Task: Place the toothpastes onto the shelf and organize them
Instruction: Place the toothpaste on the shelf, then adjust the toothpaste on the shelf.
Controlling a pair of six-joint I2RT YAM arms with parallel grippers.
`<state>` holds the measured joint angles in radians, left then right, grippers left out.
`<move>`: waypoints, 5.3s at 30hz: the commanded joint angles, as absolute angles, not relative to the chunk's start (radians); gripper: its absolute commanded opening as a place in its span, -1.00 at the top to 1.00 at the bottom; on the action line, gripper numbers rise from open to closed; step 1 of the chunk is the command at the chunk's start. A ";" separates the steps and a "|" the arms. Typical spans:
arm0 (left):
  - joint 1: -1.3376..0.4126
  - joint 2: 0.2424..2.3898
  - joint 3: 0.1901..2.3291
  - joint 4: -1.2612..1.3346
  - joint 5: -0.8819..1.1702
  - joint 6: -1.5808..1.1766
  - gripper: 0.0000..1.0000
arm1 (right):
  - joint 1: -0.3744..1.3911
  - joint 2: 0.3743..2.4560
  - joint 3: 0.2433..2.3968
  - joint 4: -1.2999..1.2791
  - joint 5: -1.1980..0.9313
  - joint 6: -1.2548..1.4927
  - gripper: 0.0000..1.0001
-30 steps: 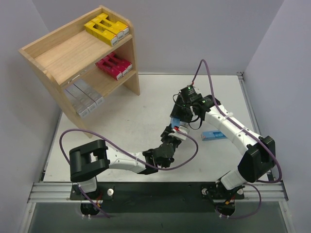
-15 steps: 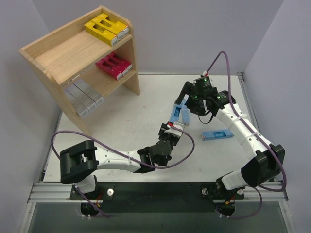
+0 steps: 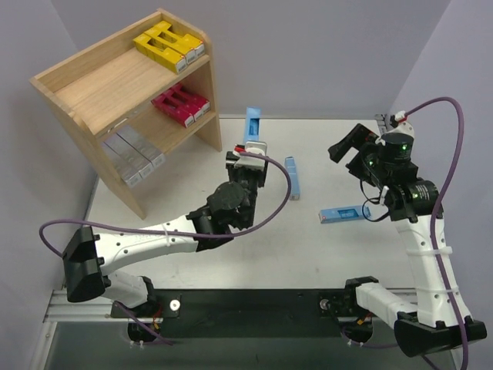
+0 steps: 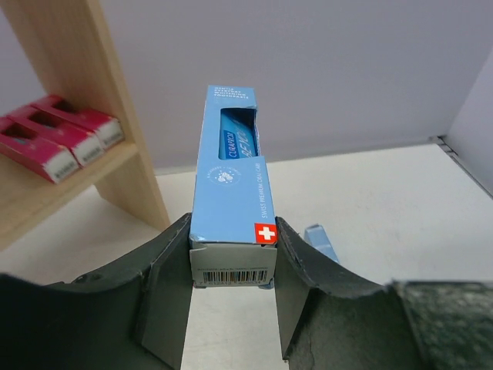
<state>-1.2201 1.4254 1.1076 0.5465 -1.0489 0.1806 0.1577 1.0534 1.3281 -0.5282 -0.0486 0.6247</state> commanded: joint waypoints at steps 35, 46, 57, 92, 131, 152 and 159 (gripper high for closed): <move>-0.503 1.298 1.721 -0.142 -1.230 0.214 0.36 | 0.163 1.066 1.198 -0.554 -0.107 0.512 -0.88; -0.431 1.281 1.638 -0.229 -1.200 0.132 0.13 | 0.163 1.078 1.189 -0.557 -0.136 0.503 -0.88; -0.431 1.270 1.644 -0.258 -1.186 0.117 -0.44 | 0.161 1.083 1.177 -0.558 -0.153 0.492 -0.88; -0.384 1.612 2.066 -0.411 -0.989 0.040 -0.69 | 0.160 1.077 1.144 -0.566 -0.196 0.469 -0.85; -0.252 1.529 1.744 -0.215 -1.124 0.198 -0.61 | 0.160 1.092 1.143 -0.566 -0.229 0.471 -0.80; -0.344 1.603 2.031 -0.176 -1.086 0.429 -0.38 | 0.160 1.106 1.147 -0.568 -0.239 0.466 -0.80; -0.387 1.576 1.909 -0.189 -1.082 0.249 -0.22 | 0.160 1.112 1.147 -0.571 -0.241 0.465 -0.80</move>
<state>-0.3668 1.6024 1.9778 -0.1875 -1.0782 0.3710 0.1577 1.1076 1.1419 -0.5610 -0.2283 0.4717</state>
